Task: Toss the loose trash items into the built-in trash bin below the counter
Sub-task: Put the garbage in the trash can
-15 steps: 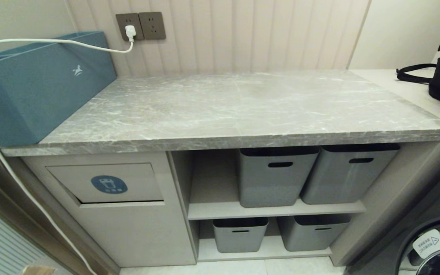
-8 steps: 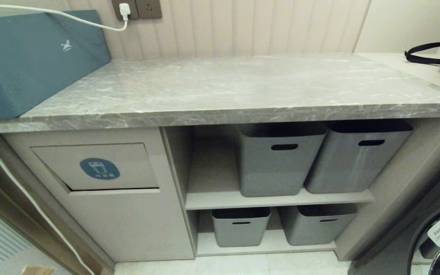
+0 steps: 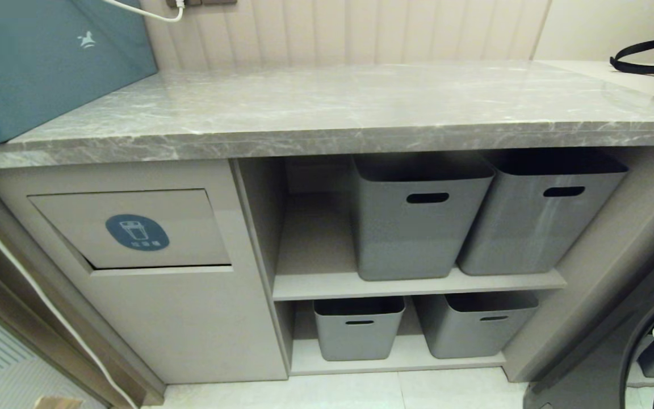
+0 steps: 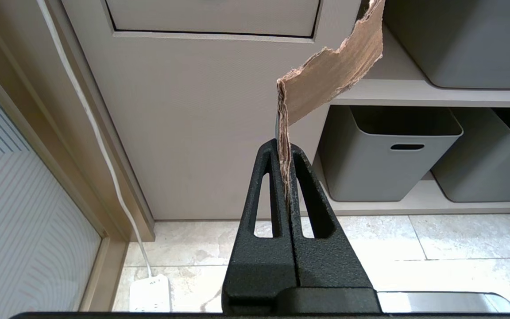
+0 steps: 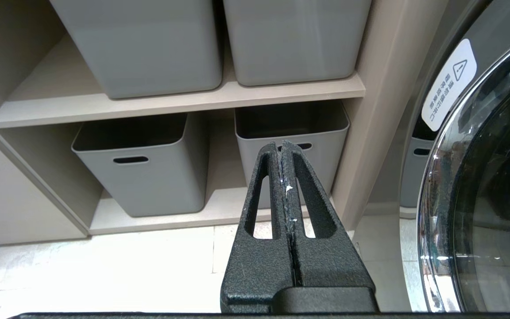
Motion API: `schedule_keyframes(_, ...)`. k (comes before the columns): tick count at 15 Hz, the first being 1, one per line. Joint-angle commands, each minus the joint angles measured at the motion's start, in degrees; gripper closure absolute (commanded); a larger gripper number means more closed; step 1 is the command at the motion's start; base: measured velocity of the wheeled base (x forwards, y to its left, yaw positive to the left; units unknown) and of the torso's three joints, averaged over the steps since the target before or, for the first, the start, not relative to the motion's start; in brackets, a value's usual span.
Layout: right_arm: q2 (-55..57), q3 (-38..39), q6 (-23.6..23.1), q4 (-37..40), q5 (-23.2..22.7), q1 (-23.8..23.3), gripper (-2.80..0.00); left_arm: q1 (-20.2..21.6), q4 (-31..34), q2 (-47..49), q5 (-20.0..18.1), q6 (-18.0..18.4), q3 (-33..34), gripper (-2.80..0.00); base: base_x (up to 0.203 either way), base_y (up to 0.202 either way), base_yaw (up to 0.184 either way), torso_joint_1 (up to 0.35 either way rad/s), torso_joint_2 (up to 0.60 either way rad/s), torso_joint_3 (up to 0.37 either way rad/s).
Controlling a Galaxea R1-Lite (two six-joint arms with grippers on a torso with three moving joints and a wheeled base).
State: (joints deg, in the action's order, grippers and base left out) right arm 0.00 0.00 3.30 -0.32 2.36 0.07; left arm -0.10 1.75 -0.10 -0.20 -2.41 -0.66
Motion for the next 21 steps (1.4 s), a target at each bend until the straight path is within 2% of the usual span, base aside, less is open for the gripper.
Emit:
schedule_keyframes(1,0.0,0.0,0.0,0.0,0.0,0.0,0.0,0.0,-0.1,0.1,0.1,0.0,-0.2,0.0,0.0,0.0,0.0,0.006,0.03,0.018)
schedule_keyframes(3,0.0,0.0,0.0,0.0,0.0,0.0,0.0,0.0,0.1,0.8,0.1,0.2,-5.1,0.0,0.0,0.0,0.0,0.0,0.0,0.0)
schedule_keyframes(5,0.0,0.1,0.0,0.0,0.0,0.0,0.0,-0.2,-0.1,7.8,0.1,0.0,-11.1,0.0,0.0,0.0,0.0,0.0,0.0,0.0)
schedule_keyframes(7,0.0,0.1,0.0,0.0,0.0,0.0,0.0,-0.4,-0.9,21.7,-0.1,-0.8,-19.7,0.0,0.0,0.0,0.0,0.0,0.0,0.0)
schedule_keyframes(9,0.0,0.0,0.0,0.0,0.0,0.0,0.0,-0.5,-1.6,37.3,-1.1,-3.3,-28.4,0.0,0.0,0.0,0.0,0.0,0.0,0.0)
schedule_keyframes(12,0.0,0.1,0.0,0.0,0.0,0.0,0.0,-0.6,-4.1,55.1,-3.6,-6.8,-35.5,0.0,0.0,0.0,0.0,0.0,0.0,0.0)
schedule_keyframes(13,0.0,0.0,0.0,0.0,0.0,0.0,0.0,-0.6,-6.6,58.5,-4.7,-7.8,-34.8,0.0,0.0,0.0,0.0,0.0,0.0,0.0)
schedule_keyframes(15,0.0,0.0,0.0,0.0,0.0,0.0,0.0,-0.6,-12.2,61.1,-5.7,-8.6,-27.1,0.0,0.0,0.0,0.0,0.0,0.0,0.0)
schedule_keyframes(18,0.0,0.0,0.0,0.0,0.0,0.0,0.0,-0.5,-30.9,71.4,-6.3,-9.0,-16.9,0.0,0.0,0.0,0.0,0.0,0.0,0.0)
schedule_keyframes(21,0.0,0.0,0.0,0.0,0.0,0.0,0.0,-0.3,-52.1,86.6,-6.4,-9.0,-14.0,0.0,0.0,0.0,0.0,0.0,0.0,0.0)
